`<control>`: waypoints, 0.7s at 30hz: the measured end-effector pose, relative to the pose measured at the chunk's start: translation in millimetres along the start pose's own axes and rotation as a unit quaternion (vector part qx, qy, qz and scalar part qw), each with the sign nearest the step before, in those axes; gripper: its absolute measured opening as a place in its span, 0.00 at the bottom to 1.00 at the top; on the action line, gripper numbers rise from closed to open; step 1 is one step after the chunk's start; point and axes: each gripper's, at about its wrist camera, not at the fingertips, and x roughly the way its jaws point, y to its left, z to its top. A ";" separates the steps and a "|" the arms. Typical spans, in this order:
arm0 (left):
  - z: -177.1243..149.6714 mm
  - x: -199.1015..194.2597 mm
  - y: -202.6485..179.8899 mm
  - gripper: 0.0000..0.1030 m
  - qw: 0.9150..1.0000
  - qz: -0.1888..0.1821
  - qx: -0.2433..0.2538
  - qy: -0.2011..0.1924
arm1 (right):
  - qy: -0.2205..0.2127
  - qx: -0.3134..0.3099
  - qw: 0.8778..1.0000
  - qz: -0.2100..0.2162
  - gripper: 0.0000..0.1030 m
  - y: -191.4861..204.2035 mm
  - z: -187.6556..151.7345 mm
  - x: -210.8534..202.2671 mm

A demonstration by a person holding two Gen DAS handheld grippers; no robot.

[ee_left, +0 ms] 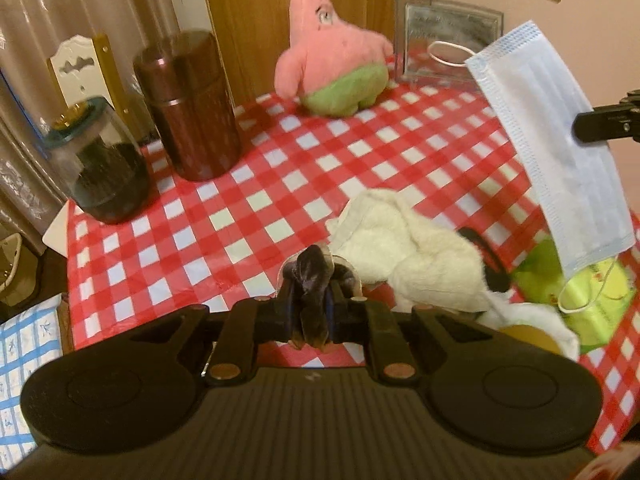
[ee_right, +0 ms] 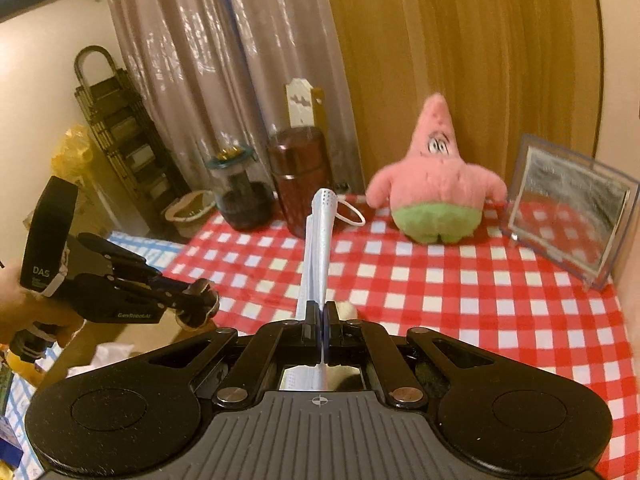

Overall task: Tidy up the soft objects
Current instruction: 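Carry the face mask and scrunchie into the cardboard box and open both tools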

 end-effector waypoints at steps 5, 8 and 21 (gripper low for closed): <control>-4.2 -41.1 -8.2 0.13 1.000 0.000 -0.009 -0.019 | -0.017 -0.007 1.000 0.007 0.01 23.2 11.7 -28.3; -10.8 -66.0 -13.2 0.13 0.999 0.002 -0.015 -0.030 | -0.025 -0.007 1.000 0.015 0.01 38.9 16.5 -45.7; -78.1 -150.6 -15.1 0.13 0.998 0.036 -0.041 -0.032 | -0.016 0.031 0.996 0.079 0.01 125.6 1.6 -62.2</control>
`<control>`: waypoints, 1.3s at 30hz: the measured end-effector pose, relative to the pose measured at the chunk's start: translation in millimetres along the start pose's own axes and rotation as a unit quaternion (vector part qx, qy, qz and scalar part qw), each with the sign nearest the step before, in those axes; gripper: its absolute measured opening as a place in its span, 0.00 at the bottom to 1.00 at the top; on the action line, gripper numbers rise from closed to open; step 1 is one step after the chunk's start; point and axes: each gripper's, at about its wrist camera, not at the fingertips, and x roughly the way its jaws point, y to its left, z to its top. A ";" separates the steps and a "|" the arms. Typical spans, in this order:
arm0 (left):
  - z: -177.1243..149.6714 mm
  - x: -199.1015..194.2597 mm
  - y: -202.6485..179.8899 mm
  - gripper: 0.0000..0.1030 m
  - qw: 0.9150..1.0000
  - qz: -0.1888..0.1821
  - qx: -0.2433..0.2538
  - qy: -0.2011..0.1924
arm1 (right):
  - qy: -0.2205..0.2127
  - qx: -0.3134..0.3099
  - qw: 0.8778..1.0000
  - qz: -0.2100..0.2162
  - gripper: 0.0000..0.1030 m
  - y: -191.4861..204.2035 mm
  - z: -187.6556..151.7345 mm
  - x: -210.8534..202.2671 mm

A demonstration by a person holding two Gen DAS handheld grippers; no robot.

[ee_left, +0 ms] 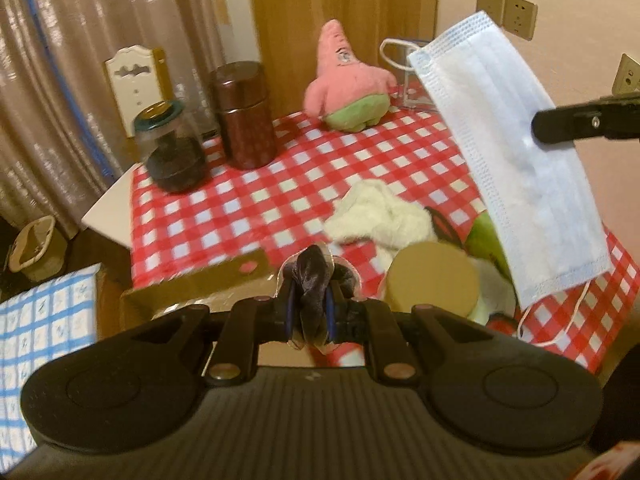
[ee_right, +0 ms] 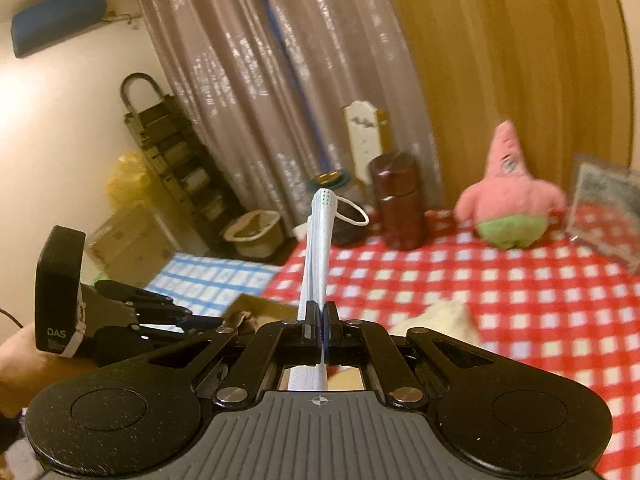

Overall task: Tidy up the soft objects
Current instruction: 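Carry the face mask and scrunchie into the cardboard box and open both tools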

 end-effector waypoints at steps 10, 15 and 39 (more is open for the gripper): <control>-62.7 -32.0 47.2 0.13 0.998 0.034 -0.040 0.018 | 0.035 0.044 0.997 0.060 0.01 52.3 -22.6 50.1; -88.6 -31.5 71.8 0.13 0.997 0.043 -0.059 0.027 | 0.058 0.076 0.993 0.069 0.01 60.7 -35.9 85.8; -154.3 23.6 121.0 0.26 0.988 0.040 -0.139 0.061 | 0.130 0.102 0.986 0.027 0.02 76.8 -117.1 200.8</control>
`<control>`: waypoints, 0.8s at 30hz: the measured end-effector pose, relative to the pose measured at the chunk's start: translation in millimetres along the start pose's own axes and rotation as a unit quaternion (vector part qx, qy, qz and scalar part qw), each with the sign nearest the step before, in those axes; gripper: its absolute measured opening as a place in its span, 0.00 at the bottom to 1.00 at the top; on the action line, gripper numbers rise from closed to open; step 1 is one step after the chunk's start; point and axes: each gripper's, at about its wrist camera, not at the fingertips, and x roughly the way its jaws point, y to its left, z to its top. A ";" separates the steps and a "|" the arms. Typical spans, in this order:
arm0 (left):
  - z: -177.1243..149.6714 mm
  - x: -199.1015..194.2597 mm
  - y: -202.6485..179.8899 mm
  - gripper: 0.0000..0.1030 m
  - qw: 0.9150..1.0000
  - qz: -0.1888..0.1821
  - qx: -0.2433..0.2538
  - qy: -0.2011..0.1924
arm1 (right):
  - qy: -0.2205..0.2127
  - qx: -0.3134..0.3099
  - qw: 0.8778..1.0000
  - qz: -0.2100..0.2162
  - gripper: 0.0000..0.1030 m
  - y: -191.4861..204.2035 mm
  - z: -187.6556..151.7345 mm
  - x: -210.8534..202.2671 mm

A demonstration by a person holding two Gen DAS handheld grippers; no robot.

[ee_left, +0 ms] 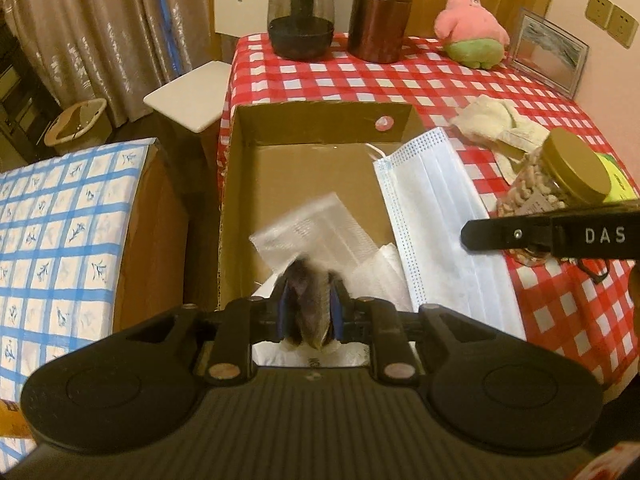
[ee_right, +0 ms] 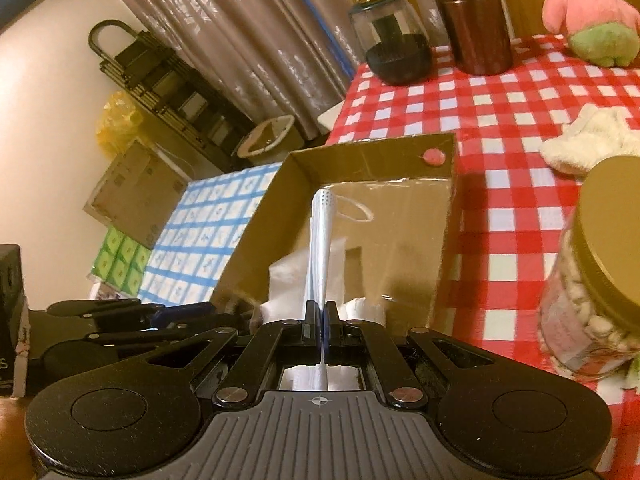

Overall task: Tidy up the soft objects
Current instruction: 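Carry the face mask and scrunchie into the cardboard box and open both tools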

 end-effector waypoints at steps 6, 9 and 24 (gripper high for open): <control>-1.6 0.1 2.5 0.31 1.000 0.000 -0.013 -0.005 | 0.003 -0.009 1.000 0.002 0.03 -1.6 -1.7 0.4; -3.5 -3.1 3.1 0.31 1.000 -0.002 -0.022 -0.009 | 0.003 -0.003 1.000 0.007 0.07 -2.3 -2.4 -0.7; -11.0 -31.0 -10.9 0.32 0.999 0.000 -0.033 -0.033 | -0.024 -0.037 0.999 0.005 0.51 8.0 -8.1 -38.4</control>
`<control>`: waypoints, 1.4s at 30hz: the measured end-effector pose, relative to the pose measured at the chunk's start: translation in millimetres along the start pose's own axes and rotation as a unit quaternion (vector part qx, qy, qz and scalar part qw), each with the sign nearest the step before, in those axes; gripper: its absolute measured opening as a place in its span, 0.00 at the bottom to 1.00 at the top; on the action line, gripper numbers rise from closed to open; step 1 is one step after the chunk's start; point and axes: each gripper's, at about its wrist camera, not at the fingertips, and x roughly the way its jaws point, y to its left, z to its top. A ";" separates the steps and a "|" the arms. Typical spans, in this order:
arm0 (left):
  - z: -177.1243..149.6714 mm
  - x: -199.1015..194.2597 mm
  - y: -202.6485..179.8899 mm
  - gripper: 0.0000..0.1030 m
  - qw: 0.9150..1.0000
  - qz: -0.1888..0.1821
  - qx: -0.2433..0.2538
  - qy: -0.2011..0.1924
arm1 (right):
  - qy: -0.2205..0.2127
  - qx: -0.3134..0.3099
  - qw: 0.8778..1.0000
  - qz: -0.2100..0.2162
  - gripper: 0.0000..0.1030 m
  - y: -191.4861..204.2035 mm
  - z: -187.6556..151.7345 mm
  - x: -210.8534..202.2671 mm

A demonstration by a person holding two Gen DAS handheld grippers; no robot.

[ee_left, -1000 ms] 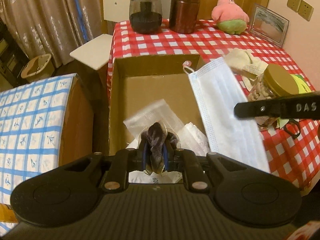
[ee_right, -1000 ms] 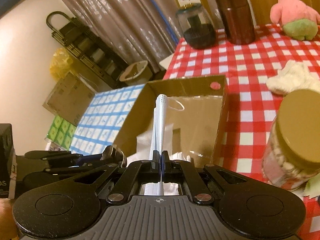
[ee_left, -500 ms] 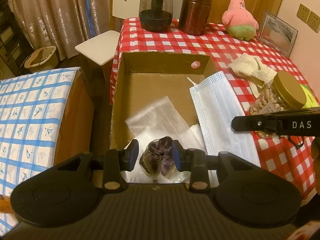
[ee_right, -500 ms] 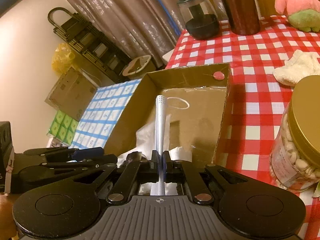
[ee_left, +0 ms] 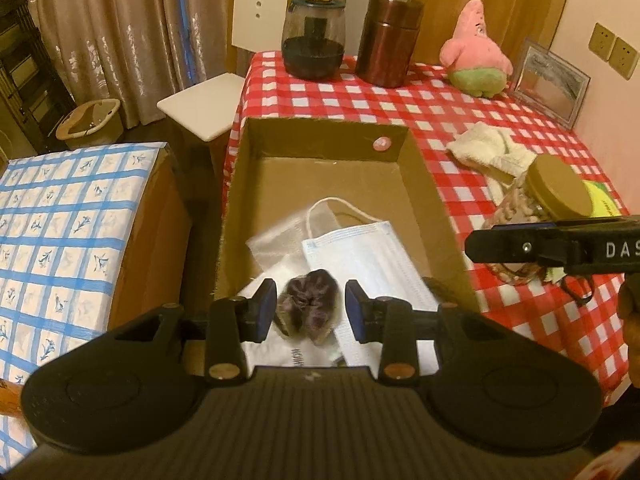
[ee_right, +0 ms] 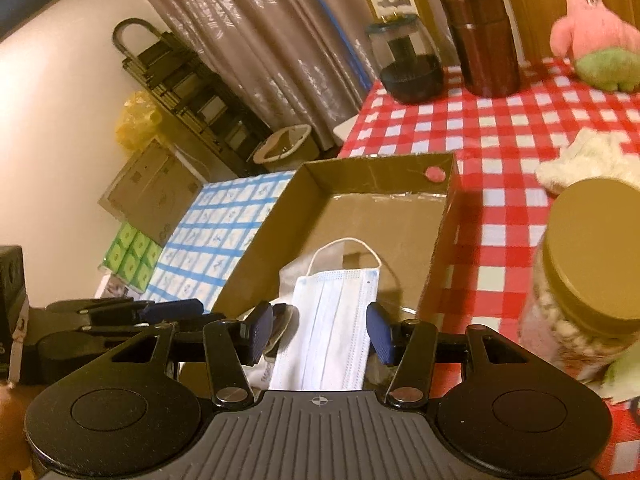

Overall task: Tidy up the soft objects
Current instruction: 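Carry the face mask and scrunchie into the cardboard box and open both tools, then move both open tools back over the table items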

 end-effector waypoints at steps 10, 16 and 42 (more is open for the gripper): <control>-9.2 -31.8 -41.3 0.32 1.000 -0.001 0.007 -0.024 | -0.032 -0.077 0.996 -0.040 0.51 -1.0 -11.2 -70.4; -12.9 -49.1 -71.7 0.43 0.999 -0.017 0.007 -0.050 | -0.055 -0.089 0.991 -0.080 0.51 -31.3 -21.4 -119.4; -28.7 -22.8 -211.0 0.75 0.992 -0.096 0.056 -0.058 | -0.096 0.044 0.977 -0.185 0.51 -157.3 -99.6 -220.1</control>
